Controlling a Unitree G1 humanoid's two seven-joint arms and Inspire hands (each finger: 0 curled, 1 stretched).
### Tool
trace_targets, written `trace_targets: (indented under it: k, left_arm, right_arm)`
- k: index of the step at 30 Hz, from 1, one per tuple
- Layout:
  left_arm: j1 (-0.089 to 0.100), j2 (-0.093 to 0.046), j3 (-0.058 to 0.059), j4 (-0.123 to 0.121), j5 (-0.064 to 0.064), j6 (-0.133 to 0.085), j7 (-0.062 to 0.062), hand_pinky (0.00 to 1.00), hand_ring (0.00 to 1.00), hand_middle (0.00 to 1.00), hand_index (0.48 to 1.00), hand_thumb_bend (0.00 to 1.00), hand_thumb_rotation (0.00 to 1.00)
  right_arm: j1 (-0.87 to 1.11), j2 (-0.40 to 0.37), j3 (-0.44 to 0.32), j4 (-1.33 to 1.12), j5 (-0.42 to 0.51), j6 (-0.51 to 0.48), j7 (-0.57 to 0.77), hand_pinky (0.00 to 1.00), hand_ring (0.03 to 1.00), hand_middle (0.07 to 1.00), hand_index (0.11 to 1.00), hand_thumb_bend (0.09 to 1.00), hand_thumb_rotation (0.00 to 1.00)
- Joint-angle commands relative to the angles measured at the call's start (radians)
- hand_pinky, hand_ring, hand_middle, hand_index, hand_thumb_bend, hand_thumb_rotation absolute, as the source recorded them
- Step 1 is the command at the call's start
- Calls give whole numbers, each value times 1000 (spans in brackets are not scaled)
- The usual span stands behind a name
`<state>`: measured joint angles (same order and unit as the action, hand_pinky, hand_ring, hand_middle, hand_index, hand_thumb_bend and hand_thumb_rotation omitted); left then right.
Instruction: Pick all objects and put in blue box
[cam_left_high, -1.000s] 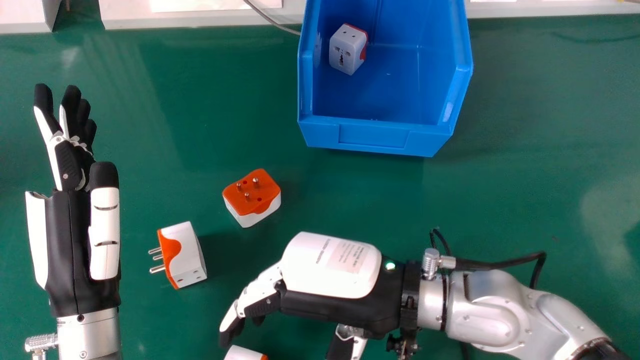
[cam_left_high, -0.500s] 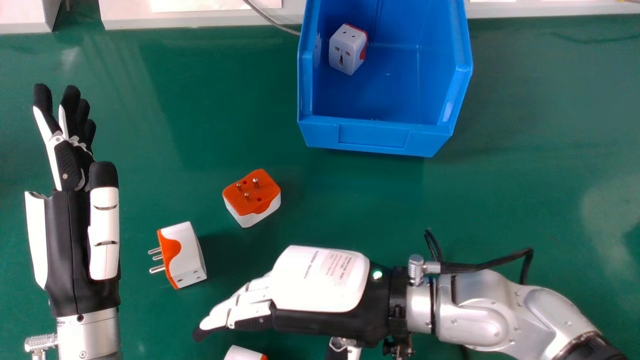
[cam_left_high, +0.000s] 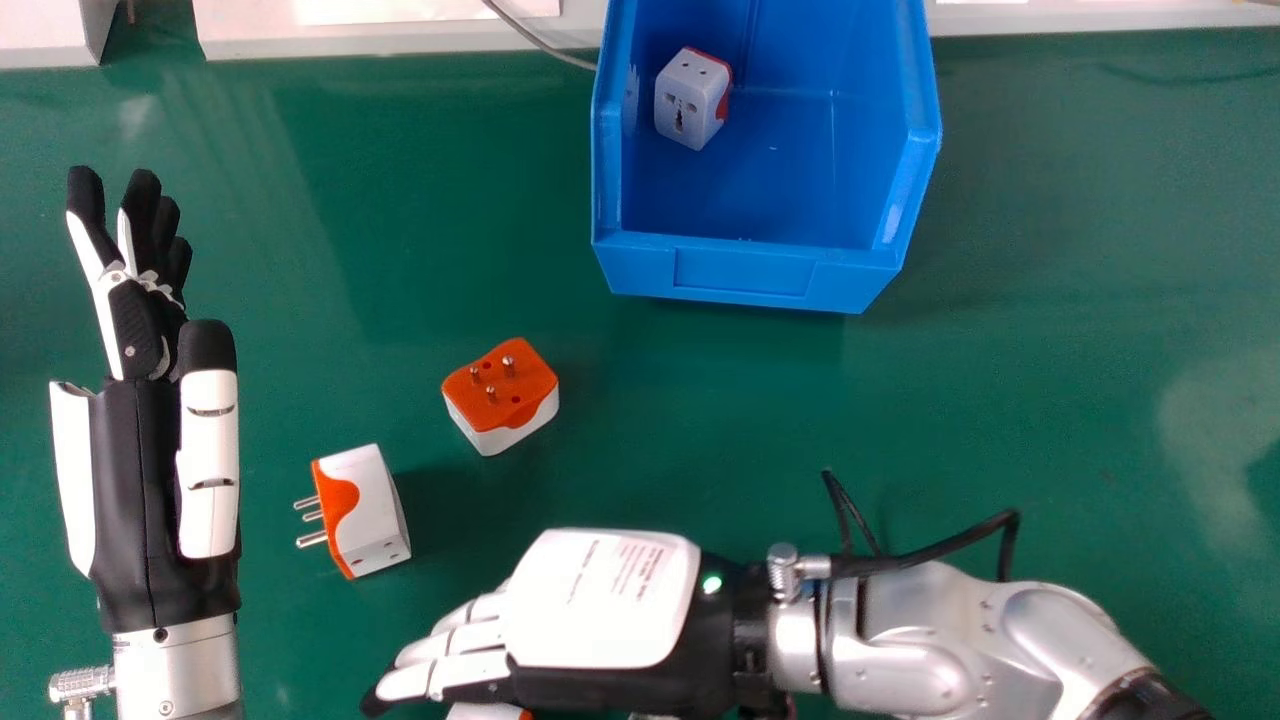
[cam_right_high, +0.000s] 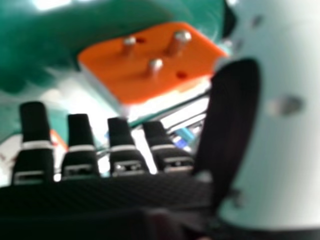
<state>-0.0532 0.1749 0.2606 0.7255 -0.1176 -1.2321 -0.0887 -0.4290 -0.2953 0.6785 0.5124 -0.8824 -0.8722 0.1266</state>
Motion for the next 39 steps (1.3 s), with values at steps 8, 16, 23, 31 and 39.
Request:
trace_targets:
  k: [8,16,23,31,39]
  left_arm:
    - [-6,5,1,-9,0,-14,-2,1000,1000,1000,991,410,937]
    - [1,5,0,-16,-1,-14,-3,1000,1000,1000,992,411,932]
    - [1,3,0,-13,-2,-14,-3,1000,1000,1000,992,410,929]
    - [2,7,1,-21,-6,-7,-4,1000,1000,1000,993,402,926]
    - [-5,7,2,-15,-2,-11,-2,1000,1000,1000,993,406,925]
  right_arm:
    - [-84,76,83,156,-64,49,-98,694,860,895,904,1000,280]
    - [-117,119,172,228,-114,73,-200,700,865,901,908,1000,272]
    - [-140,126,224,257,-134,79,-250,702,863,905,914,1000,269]
    - [-158,136,282,282,-157,98,-285,694,853,888,909,1000,273]
    - [-176,133,301,286,-147,106,-264,690,841,884,887,1000,226]
